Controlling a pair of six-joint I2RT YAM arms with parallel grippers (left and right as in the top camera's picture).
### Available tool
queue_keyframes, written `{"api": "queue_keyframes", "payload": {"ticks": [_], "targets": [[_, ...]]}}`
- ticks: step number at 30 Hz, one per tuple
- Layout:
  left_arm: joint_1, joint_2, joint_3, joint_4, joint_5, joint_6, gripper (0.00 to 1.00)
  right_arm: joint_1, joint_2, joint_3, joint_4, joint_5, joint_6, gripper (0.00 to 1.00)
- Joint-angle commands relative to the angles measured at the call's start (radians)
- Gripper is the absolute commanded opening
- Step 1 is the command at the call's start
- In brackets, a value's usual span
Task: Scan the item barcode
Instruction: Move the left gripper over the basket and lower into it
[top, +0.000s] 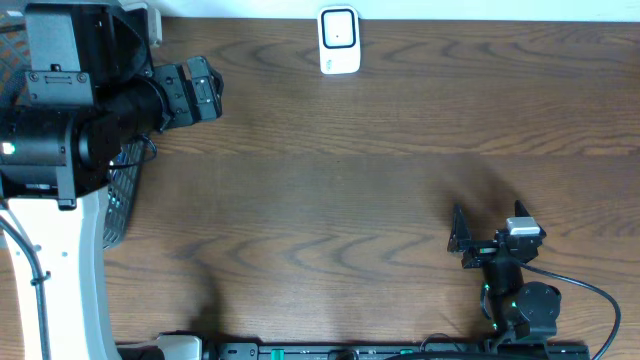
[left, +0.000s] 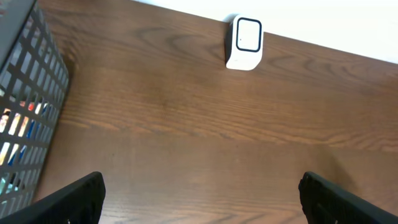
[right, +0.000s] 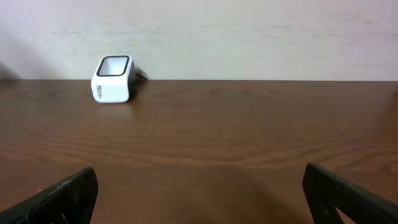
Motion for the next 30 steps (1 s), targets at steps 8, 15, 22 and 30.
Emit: {"api": "queue_keyframes", "payload": {"ticks": [8,15,22,30], "targets": [[0.005,0.019,0.015,0.008,0.012,-0.077,0.98,-0.005,-0.001,-0.001,-0.005,0.011,0.01,0.99],[0.005,0.021,0.016,0.133,0.013,-0.086,0.98,-0.005,-0.001,-0.001,-0.005,0.011,0.01,0.99],[0.094,0.021,0.019,0.294,0.003,-0.086,0.98,-0.005,-0.001,-0.001,-0.005,0.011,0.01,0.99],[0.29,0.021,0.018,0.389,-0.223,-0.085,0.98,-0.005,-0.001,-0.001,-0.005,0.011,0.01,0.99]]}}
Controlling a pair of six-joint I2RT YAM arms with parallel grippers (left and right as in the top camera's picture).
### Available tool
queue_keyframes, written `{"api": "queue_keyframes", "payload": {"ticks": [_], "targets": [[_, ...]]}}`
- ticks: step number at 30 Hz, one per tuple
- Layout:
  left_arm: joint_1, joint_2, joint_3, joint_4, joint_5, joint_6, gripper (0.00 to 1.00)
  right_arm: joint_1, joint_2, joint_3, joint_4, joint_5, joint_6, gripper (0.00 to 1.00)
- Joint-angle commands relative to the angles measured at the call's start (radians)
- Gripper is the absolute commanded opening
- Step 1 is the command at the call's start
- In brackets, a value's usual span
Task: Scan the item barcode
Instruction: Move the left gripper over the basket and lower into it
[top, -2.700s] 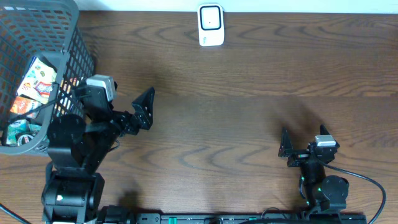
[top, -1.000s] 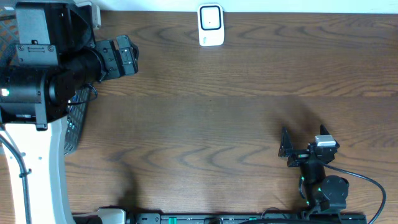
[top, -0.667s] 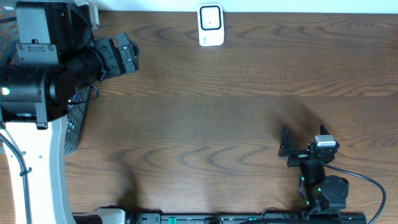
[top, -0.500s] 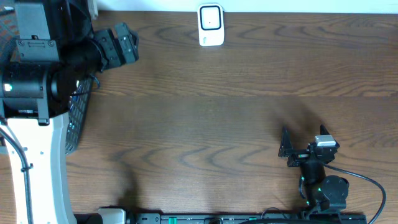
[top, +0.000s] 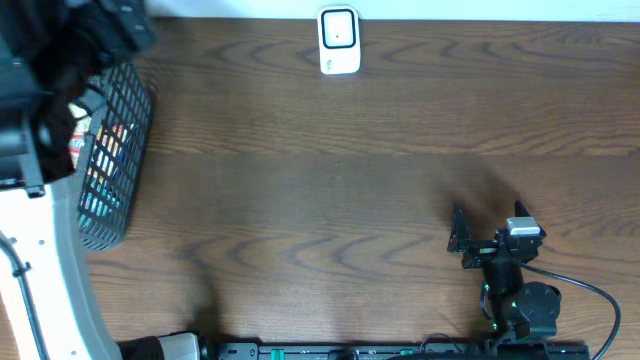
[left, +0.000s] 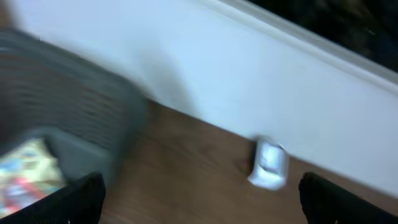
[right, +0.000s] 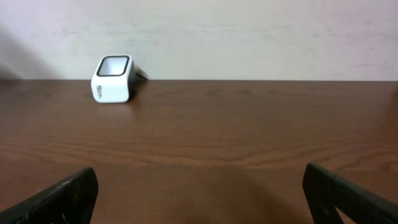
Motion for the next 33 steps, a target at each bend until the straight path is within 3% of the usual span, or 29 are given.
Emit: {"api": "queue_keyframes", "payload": {"ticks": [1,6,12,27,30,33], "targets": [[0.097,0.006,0.018,0.007,-0.167,-0.002,0.98,-0.005,-0.001,-0.001,-0.005,0.011,0.01,0.99],[0.231,0.016,0.014,-0.001,-0.266,0.007,0.98,-0.005,-0.001,-0.001,-0.005,0.011,0.01,0.99],[0.339,0.08,-0.011,-0.042,-0.267,0.18,0.98,-0.005,-0.001,-0.001,-0.005,0.011,0.01,0.99],[0.439,0.333,-0.097,-0.031,-0.269,0.18,0.98,-0.005,0.0,-0.001,-0.005,0.011,0.01,0.99],[0.431,0.391,-0.097,-0.027,-0.191,0.175,0.98,-0.005,0.0,-0.001,-0.005,0.011,0.01,0.99],[0.426,0.433,-0.097,-0.028,-0.175,0.058,0.98,-0.005,0.0,-0.001,-0.005,0.011,0.01,0.99]]}}
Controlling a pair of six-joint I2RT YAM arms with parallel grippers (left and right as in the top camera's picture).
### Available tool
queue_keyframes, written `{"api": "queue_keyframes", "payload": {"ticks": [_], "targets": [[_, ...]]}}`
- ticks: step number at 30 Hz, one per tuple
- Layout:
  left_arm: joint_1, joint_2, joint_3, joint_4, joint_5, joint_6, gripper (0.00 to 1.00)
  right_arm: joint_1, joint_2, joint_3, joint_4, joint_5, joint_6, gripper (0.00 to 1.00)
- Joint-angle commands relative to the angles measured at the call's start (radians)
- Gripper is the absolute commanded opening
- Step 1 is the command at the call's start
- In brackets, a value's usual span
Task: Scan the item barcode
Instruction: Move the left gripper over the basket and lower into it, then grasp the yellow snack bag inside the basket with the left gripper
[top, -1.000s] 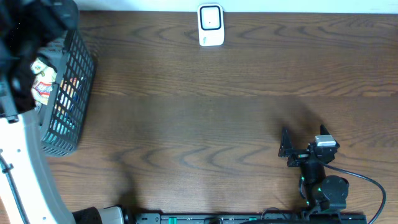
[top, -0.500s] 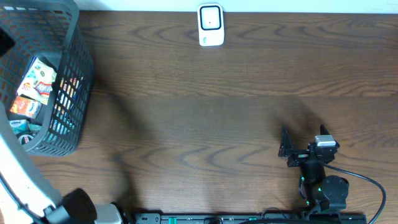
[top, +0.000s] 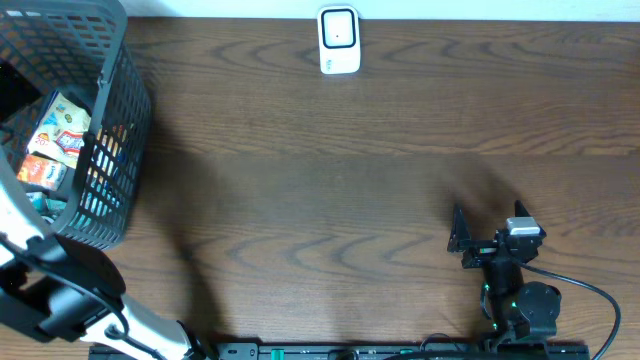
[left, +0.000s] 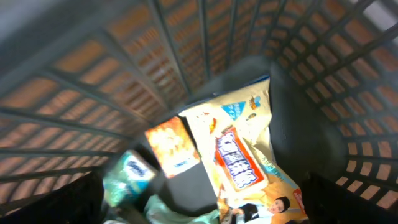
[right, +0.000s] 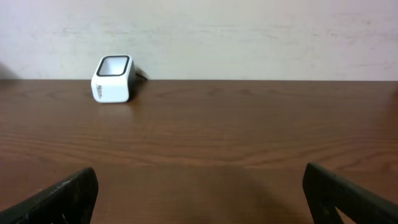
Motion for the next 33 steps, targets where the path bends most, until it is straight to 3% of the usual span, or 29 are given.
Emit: {"api": "queue_keyframes", "payload": {"ticks": [1,5,17,33], "targets": [[-0.01,0.063,-0.005,-0.004,0.045,-0.153,0.98,-0.005,0.0,-0.001,-0.005,0.011,0.01,0.99],[-0.022,0.106,-0.005,-0.018,0.054,-0.304,0.98,-0.005,0.0,-0.001,-0.005,0.011,0.01,0.99],[-0.167,0.28,-0.006,-0.034,0.059,-0.363,0.98,-0.005,0.0,-0.001,-0.005,0.011,0.01,0.99],[-0.168,0.37,-0.018,-0.069,-0.016,-0.438,0.98,-0.005,0.0,-0.001,-0.005,0.011,0.01,0.99]]}}
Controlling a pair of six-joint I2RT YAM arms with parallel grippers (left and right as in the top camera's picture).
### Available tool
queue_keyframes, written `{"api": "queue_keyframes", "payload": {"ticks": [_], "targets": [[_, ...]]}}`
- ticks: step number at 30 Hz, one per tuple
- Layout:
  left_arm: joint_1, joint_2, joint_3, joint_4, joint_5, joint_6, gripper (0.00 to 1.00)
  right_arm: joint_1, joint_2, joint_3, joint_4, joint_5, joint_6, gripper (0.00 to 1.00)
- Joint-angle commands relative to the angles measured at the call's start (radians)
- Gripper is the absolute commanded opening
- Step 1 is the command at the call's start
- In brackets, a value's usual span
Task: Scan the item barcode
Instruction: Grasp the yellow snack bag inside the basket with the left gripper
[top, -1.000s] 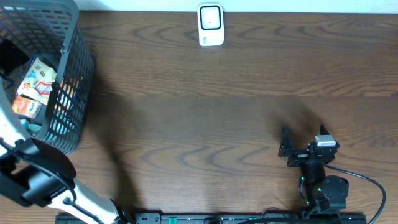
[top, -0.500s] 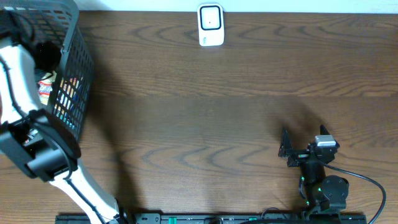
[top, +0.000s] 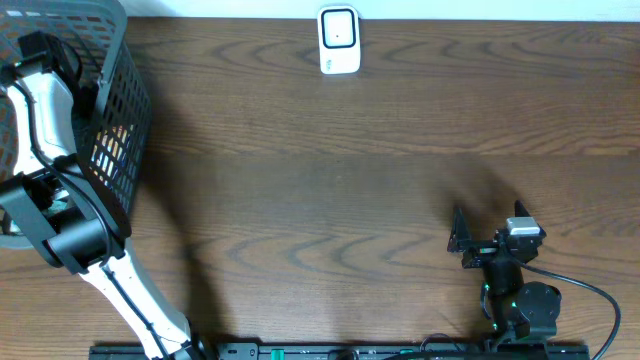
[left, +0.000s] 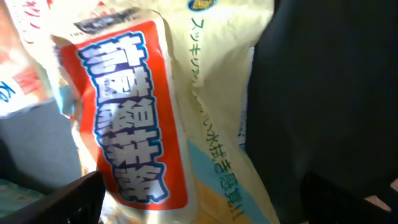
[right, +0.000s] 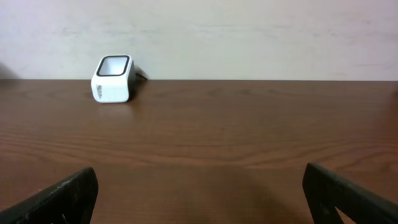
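A cream snack packet (left: 134, 118) with a red label and blue-and-white lettering fills the left wrist view, lying inside the basket. My left gripper (left: 199, 211) is open just above it, one dark fingertip showing on each side of the packet. From overhead, the left arm (top: 42, 110) reaches down into the dark mesh basket (top: 122, 120) at the table's far left. The white barcode scanner (top: 339, 40) stands at the back edge, also seen as the scanner (right: 113, 79). My right gripper (top: 470, 240) rests open at the front right, holding nothing.
Other packets lie beside the cream one, an orange-and-white packet (left: 18, 68) at the left edge. A dark shape (left: 323, 93) lies to the right of the packet. The wooden table (top: 330, 190) stretches between basket and scanner. A pale wall (right: 249, 31) rises behind the scanner.
My left gripper was higher above the basket's contents, with several packets in view. It is now down close on the cream red-label packet, still open. The right arm has not moved.
My left gripper first hung open over the table beside the basket, facing the scanner. It then showed the basket rim and the wall, then looked down into the basket from above. Now it sits low over the cream packet. The right arm stayed still throughout.
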Motion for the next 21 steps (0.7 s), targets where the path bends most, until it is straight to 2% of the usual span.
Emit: {"api": "queue_keyframes", "payload": {"ticks": [1,6,8,9,10,12,16,17,21], "targets": [[0.003,0.017,-0.021,-0.005,-0.038,-0.023,0.98,-0.005,0.0,-0.001,-0.005,0.011,0.01,0.99],[0.003,0.018,-0.055,0.0,-0.039,-0.023,0.98,-0.005,0.0,-0.001,-0.005,0.011,0.01,0.99],[0.003,0.018,-0.073,0.004,-0.039,-0.022,0.94,-0.005,0.0,-0.001,-0.005,0.011,0.01,0.99],[0.003,0.018,-0.087,0.007,-0.045,-0.022,0.88,-0.005,0.0,-0.001,-0.005,0.011,0.01,0.99],[0.003,0.018,-0.095,0.008,-0.062,-0.022,0.76,-0.005,0.0,-0.001,-0.005,0.011,0.01,0.99],[0.003,0.018,-0.097,0.01,-0.09,-0.008,0.58,-0.005,0.0,-0.001,-0.005,0.011,0.01,0.99],[0.005,0.016,-0.09,0.011,-0.094,0.038,0.12,-0.005,0.0,-0.001,-0.005,0.011,0.01,0.99],[0.005,0.013,-0.086,0.01,-0.094,0.038,0.08,-0.005,0.0,-0.001,-0.005,0.011,0.01,0.99],[0.005,-0.031,-0.059,0.01,-0.083,0.037,0.08,-0.005,0.0,-0.001,-0.005,0.011,0.01,0.99]]}}
